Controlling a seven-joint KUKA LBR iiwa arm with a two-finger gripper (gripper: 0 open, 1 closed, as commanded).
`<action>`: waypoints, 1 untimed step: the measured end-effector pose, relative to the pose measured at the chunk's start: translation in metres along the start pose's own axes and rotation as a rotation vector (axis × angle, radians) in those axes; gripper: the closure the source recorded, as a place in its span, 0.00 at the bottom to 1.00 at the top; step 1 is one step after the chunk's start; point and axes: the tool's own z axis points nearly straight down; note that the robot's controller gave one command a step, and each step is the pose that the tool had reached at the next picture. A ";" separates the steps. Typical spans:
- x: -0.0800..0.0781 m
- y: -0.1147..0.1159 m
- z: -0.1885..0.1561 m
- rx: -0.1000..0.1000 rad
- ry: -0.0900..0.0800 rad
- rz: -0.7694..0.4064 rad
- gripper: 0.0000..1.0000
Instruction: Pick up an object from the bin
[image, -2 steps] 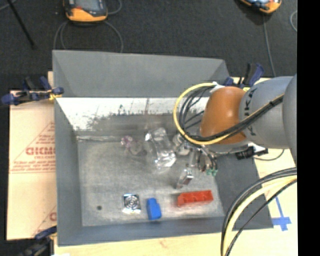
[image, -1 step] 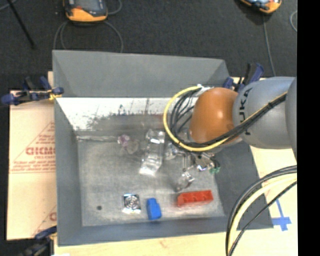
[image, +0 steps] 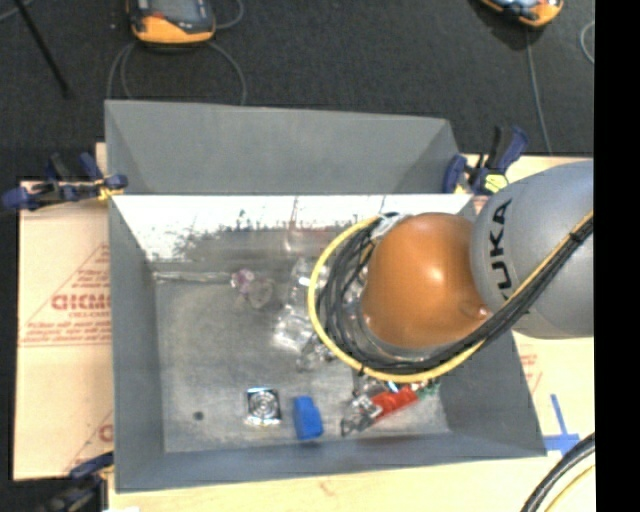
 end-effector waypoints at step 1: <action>-0.046 0.052 0.087 0.008 -0.008 -0.329 0.00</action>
Offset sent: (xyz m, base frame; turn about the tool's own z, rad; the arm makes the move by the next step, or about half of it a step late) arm 0.0081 0.0685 -0.0928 -0.3304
